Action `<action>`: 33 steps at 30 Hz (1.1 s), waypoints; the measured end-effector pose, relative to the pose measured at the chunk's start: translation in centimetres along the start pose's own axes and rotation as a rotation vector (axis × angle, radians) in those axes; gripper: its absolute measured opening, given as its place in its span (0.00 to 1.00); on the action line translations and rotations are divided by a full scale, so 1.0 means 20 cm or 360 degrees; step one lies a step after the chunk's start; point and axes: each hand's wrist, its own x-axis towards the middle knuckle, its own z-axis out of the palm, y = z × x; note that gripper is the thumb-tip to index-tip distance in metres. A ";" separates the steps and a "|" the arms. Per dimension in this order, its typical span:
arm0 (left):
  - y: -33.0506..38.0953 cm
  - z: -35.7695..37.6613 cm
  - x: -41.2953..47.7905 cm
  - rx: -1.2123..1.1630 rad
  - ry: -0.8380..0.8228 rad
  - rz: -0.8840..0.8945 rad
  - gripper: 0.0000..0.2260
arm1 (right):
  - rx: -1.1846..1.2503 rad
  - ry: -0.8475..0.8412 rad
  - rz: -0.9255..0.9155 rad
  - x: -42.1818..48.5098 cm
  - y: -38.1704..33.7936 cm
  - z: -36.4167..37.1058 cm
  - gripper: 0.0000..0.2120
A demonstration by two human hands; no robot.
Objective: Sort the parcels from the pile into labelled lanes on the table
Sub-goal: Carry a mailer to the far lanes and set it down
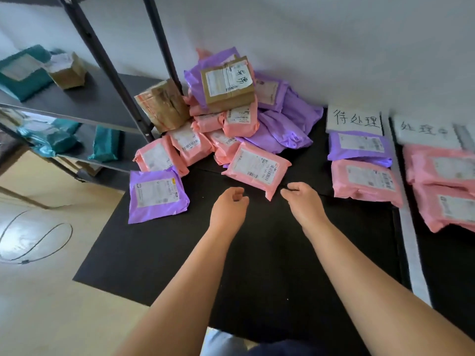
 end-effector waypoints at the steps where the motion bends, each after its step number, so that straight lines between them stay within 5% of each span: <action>1: 0.01 -0.02 0.07 0.0045 -0.0030 0.0025 0.18 | 0.0004 0.0022 0.0026 0.02 -0.02 0.03 0.21; 13: 0.08 -0.05 0.70 0.0427 -0.0321 0.0257 0.21 | -0.0063 0.0085 0.0349 0.28 -0.06 0.24 0.31; 17: 0.09 -0.02 0.72 0.0475 -0.0410 0.0264 0.19 | -0.0080 0.0009 0.0288 0.34 -0.04 0.27 0.22; 33: -0.11 0.12 0.25 0.0238 -0.0109 -0.0079 0.23 | -0.0280 0.0266 0.0085 0.19 0.28 0.11 0.17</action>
